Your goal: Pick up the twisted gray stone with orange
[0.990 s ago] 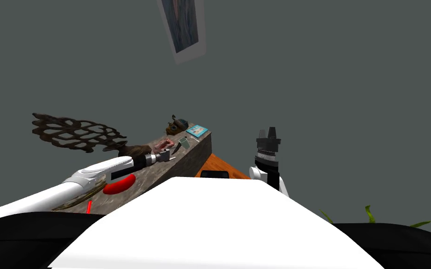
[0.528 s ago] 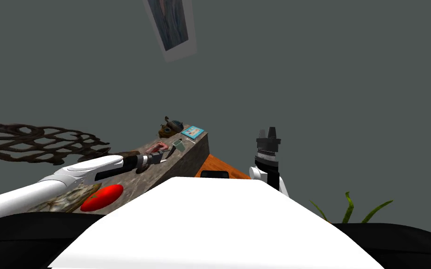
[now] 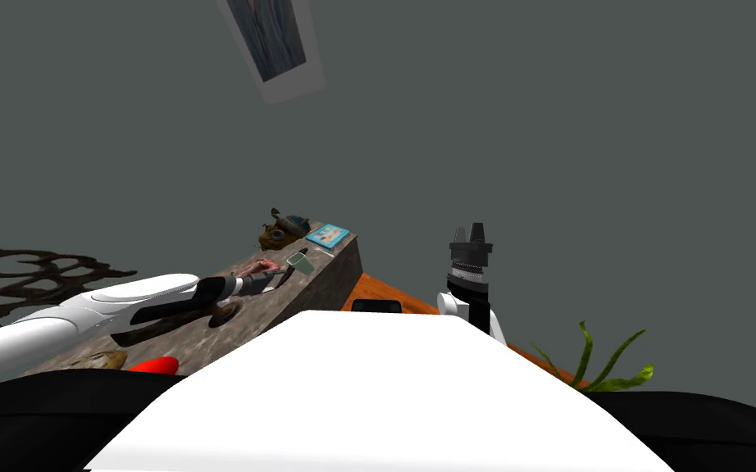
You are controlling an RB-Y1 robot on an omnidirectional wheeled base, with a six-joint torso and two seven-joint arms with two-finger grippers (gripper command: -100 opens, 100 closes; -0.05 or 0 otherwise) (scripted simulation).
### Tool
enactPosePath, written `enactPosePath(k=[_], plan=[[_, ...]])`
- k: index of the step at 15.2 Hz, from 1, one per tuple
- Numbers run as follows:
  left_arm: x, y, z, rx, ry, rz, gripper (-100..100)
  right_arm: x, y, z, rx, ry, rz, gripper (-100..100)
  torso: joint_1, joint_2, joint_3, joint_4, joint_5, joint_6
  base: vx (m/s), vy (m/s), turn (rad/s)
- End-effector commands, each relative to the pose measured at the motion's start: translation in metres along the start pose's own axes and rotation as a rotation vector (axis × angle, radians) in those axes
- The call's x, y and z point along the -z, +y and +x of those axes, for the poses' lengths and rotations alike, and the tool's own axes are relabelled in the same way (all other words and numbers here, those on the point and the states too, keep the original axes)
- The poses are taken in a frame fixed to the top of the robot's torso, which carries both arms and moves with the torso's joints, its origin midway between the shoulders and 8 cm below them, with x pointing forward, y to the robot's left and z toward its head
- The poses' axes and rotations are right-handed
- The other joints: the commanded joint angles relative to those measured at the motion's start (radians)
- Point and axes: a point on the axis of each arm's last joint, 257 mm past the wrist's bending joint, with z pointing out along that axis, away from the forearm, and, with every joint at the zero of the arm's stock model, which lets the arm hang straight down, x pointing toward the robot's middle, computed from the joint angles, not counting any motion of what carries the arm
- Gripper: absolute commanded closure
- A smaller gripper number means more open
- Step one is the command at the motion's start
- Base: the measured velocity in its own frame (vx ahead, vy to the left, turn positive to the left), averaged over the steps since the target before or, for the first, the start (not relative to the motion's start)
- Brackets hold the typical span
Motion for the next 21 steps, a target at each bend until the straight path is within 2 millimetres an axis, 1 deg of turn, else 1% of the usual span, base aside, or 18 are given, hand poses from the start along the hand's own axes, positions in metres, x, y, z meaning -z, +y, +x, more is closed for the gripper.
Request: enactPosePath(k=[1,2,3,5,6,8,9,10,11,12,13,14,15,16,17,18,19,21], plan=[[0.010,-0.018,0.011,-0.061,0.010,0.051,-100,0.000,0.000,0.000,0.000,0.000,0.000,0,0.000,0.000,0.000,0.000,0.000,0.000,0.080,-0.055,-0.208],[0.010,-0.018,0.011,-0.073,0.010,0.051,-100,0.000,0.000,0.000,0.000,0.000,0.000,0,-0.001,0.000,0.000,0.000,0.000,0.000,0.054,-0.039,-0.069],[0.021,-0.041,0.020,-0.121,0.016,0.118,-100,0.000,0.000,0.000,0.000,0.000,0.000,0,0.000,0.000,0.000,0.000,0.000,-0.001,0.077,-0.058,-0.179],[0.021,-0.041,0.020,-0.143,0.015,0.119,-100,0.000,0.000,0.000,0.000,0.000,0.000,0,-0.001,-0.001,-0.001,0.000,0.000,0.000,0.075,-0.044,-0.139],[0.033,-0.064,0.027,-0.190,0.016,0.186,-100,0.000,0.000,0.000,0.000,0.000,0.000,0,0.000,0.000,0.000,0.000,0.000,-0.001,0.076,-0.037,-0.154],[0.033,-0.064,0.027,-0.207,0.014,0.186,-100,0.000,0.000,0.000,0.000,0.000,0.000,0,0.000,-0.001,-0.001,0.000,0.000,0.000,0.076,-0.040,-0.149],[0.045,-0.086,0.032,-0.259,0.007,0.249,-100,0.000,0.000,0.000,0.000,0.000,0.000,0,0.000,0.000,0.000,0.000,0.000,-0.001,0.085,-0.065,-0.179],[0.045,-0.086,0.032,-0.264,0.006,0.249,-100,0.000,0.000,0.000,0.000,0.000,0.000,0,-0.001,-0.001,0.000,0.000,0.000,0.000,0.092,-0.070,-0.195],[0.056,-0.109,0.035,-0.309,-0.007,0.310,-100,0.000,0.000,0.000,0.000,0.000,0.000,0,-0.002,-0.001,-0.001,0.000,0.000,0.000,0.120,-0.070,-0.254],[0.056,-0.109,0.035,-0.314,-0.008,0.310,-100,0.000,0.000,0.000,0.000,0.000,0.000,0,-0.002,-0.003,-0.001,-0.001,0.000,0.000,0.122,-0.058,-0.194],[0.068,-0.130,0.036,-0.357,-0.026,0.367,-100,0.000,0.000,0.000,0.000,0.000,0.000,0,-0.002,-0.004,-0.002,-0.001,0.000,0.001,0.109,-0.054,-0.211],[0.068,-0.130,0.036,-0.357,-0.026,0.367,-100,0.000,0.000,0.000,0.000,0.000,0.000,0,-0.001,-0.004,-0.002,-0.001,0.000,0.001,0.109,-0.056,-0.167],[0.080,-0.151,0.035,-0.393,-0.048,0.420,-100,0.000,0.000,0.000,0.000,0.000,0.000,0,-0.001,-0.004,-0.002,-0.001,0.000,0.001,0.127,-0.079,-0.217],[0.080,-0.151,0.035,-0.393,-0.048,0.420,-100,0.000,0.000,0.000,0.000,0.000,0.000,0,-0.002,-0.005,-0.003,-0.001,-0.001,0.001,0.122,-0.063,-0.151],[0.091,-0.170,0.033,-0.424,-0.072,0.468,-100,0.000,0.000,0.000,0.000,0.000,0.000,0,-0.002,-0.005,-0.003,-0.001,-0.001,0.001,0.124,-0.054,-0.199],[0.091,-0.170,0.033,-0.424,-0.072,0.468,-100,0.000,0.000,0.000,0.000,0.000,0.000,0,-0.001,-0.005,-0.003,-0.001,-0.001,0.001,0.110,-0.039,-0.158],[0.102,-0.188,0.030,-0.448,-0.098,0.510,-100,0.000,0.000,0.000,0.000,0.000,0.000,0,-0.001,-0.005,-0.003,-0.001,0.000,0.001,0.107,-0.033,-0.157],[0.111,-0.204,0.026,-0.467,-0.123,0.546,-100,0.000,0.000,0.000,0.000,0.000,0.000,0,0.000,-0.003,-0.002,0.000,0.000,0.001,0.085,-0.027,-0.113]])
